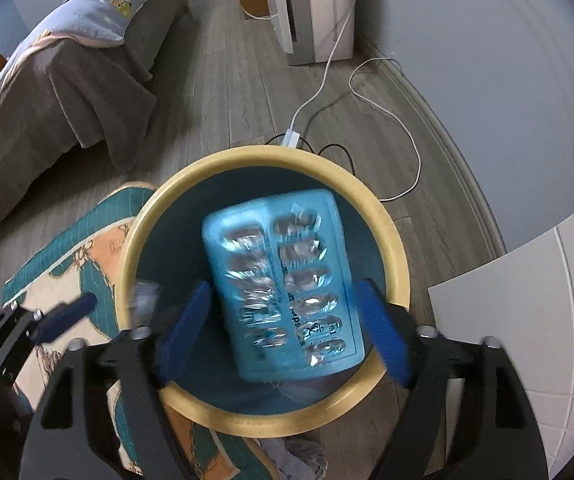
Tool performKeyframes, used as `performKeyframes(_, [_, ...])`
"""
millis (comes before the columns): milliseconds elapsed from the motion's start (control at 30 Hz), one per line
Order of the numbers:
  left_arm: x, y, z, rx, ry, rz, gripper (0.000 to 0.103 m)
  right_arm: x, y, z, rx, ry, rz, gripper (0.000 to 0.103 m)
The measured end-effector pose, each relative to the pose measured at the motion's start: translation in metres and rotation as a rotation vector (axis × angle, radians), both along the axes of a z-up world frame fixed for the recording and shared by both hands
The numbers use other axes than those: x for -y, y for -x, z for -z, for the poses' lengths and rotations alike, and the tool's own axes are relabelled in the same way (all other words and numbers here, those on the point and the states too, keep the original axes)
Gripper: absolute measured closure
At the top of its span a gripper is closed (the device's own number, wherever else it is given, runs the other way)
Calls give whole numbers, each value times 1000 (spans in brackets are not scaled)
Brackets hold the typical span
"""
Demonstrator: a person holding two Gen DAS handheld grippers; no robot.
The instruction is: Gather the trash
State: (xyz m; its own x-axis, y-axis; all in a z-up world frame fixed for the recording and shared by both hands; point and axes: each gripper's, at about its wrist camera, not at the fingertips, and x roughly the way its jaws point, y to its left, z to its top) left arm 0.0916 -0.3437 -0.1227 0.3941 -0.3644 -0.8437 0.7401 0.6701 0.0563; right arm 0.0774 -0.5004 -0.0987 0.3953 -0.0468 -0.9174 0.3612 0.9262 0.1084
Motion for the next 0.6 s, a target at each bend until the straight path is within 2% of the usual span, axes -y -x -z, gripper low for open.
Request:
performKeyframes(67, [-2,-1,1,-2,7,-3,40,0,-1,1,-4,4,-5,16])
performKeyframes(167, [-6,1,2,24,-9,-11,28,3,-3,3,-12,11,3,9])
performKeyframes(267, [-13,0,1,29,17,-42,11,6,-4,2,-15,18,14,6])
performKeyframes(433, [-30,4,-6,37,37,-121,7,3,-2,-4,-20,52,22,6])
performKeyframes(600, [-54,25,-34,87,38,-179,5,-10,23,-34,17,132,37,6])
